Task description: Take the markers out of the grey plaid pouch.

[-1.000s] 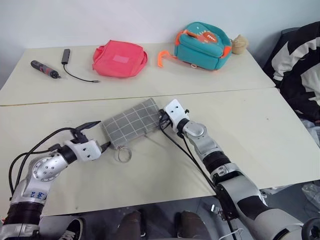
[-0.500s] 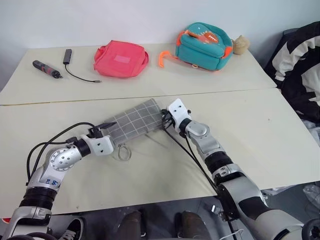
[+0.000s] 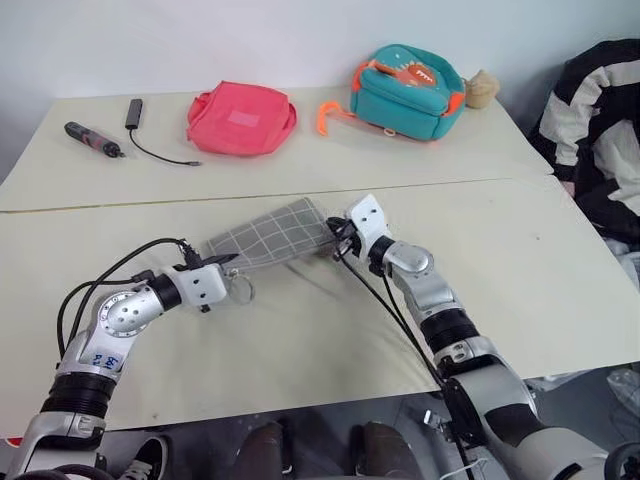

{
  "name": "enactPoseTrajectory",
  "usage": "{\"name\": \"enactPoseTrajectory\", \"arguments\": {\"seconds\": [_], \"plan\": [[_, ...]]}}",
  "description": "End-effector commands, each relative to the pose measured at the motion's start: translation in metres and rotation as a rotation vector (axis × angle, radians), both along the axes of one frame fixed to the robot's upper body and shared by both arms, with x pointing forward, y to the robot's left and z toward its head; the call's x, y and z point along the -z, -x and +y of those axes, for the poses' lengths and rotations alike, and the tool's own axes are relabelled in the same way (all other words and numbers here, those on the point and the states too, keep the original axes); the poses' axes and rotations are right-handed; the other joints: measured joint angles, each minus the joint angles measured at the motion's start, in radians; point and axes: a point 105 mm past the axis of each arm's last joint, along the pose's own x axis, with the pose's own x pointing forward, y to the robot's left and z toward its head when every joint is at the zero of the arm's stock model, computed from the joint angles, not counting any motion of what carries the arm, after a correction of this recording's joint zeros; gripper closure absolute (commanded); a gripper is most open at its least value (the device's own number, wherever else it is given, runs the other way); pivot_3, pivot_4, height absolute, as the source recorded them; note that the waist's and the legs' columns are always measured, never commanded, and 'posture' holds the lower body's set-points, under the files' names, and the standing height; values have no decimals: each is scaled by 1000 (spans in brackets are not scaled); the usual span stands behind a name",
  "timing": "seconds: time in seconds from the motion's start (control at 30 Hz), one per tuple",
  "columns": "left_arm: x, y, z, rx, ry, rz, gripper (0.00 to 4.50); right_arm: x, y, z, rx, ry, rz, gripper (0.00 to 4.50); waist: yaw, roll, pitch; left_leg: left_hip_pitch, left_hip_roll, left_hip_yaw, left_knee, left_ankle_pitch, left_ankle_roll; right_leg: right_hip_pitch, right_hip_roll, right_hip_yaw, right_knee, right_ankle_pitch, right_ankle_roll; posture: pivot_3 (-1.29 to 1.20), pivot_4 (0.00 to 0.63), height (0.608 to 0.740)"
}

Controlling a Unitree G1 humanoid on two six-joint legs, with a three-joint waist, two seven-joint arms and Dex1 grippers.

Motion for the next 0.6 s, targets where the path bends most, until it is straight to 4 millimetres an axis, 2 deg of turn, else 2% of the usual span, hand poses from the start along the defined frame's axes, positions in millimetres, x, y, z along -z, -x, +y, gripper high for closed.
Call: {"name": "enactPoseTrajectory", "arguments": {"seconds": [0.03,0.07,0.13,0.2,0.27,0.37,0.6], "plan": [[10,3,-13,-1,15,29,4500,-41,15,-12,-62,-95,-41,2883,8,0,0,0,0,0,0,0,0,0,0,0,0,0,0,0,150,740],[9,3,-13,-10,11,23,4500,-42,22,-14,-89,-98,-15,2532,12,0,0,0,0,0,0,-1,1,0,0,0,0,0,0,0,150,740],[8,1,-16,-17,-35,-2,4500,-37,49,-16,-212,-88,68,1821,21,0,0,0,0,-1,0,-1,1,0,0,1,-2,0,0,0,150,740],[6,0,-20,-21,-81,-34,4500,-21,90,-12,-403,-30,180,1163,29,0,0,-1,0,-2,0,-2,2,2,0,0,-4,0,0,0,150,740],[-2,-4,-28,-28,-92,-78,4500,-6,117,-9,-489,21,257,493,32,0,0,-1,0,-2,0,-4,2,3,0,0,-9,0,0,0,150,740],[-11,-7,-40,-28,-109,-129,4500,7,129,2,-493,1,322,493,30,0,0,-1,0,1,1,-5,4,2,0,0,-9,0,0,0,150,740],[-18,-5,-57,7,-212,-211,4500,25,119,24,-397,-23,340,493,29,0,0,-1,0,1,1,-4,-3,0,0,-1,-8,0,0,0,150,740]]}}
